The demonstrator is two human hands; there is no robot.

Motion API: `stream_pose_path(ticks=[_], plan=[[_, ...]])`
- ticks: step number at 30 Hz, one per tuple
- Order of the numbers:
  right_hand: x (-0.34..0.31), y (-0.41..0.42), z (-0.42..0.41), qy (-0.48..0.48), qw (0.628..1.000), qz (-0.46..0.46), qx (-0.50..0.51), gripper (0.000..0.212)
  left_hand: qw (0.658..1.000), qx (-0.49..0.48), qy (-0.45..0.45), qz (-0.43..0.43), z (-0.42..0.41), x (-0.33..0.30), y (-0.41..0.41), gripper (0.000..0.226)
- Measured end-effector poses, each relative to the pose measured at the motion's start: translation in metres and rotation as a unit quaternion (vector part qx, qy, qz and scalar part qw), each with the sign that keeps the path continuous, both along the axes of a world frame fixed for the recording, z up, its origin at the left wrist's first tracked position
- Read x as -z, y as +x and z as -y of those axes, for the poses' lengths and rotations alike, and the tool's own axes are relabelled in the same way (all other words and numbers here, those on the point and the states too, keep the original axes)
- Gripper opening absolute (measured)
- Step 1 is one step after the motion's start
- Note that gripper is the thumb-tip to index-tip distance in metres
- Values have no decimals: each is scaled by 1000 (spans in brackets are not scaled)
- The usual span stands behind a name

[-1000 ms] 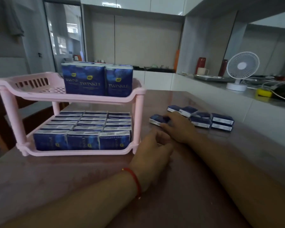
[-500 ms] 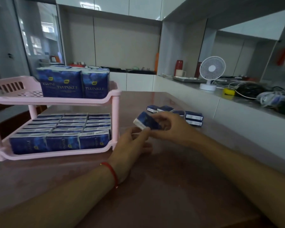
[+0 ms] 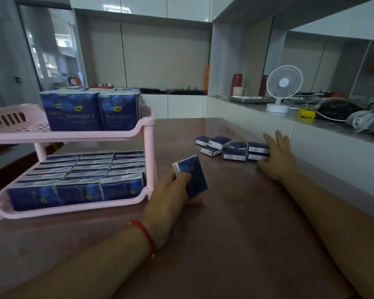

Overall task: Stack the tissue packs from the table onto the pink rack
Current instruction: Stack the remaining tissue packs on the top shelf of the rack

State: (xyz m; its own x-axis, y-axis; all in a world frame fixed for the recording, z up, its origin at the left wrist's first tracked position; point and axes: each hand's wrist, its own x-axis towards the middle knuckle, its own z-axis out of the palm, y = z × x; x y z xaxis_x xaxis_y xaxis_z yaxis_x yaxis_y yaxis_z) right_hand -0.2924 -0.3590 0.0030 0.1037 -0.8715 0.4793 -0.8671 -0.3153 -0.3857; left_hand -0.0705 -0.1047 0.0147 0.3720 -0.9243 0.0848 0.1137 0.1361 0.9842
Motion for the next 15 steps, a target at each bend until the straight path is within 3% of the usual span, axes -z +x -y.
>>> stream_pose_path(ticks=[3, 9, 15], plan=[[9, 2, 11, 45, 998, -34, -39, 68, 1000, 8, 0, 2, 1, 3, 1, 21], [2, 1, -4, -76, 996, 13, -54, 30, 1000, 1, 1, 20, 0, 3, 0, 20], [-19, 16, -45, -242, 944, 3, -224, 48, 1000, 1, -1, 15, -2, 1, -1, 21]])
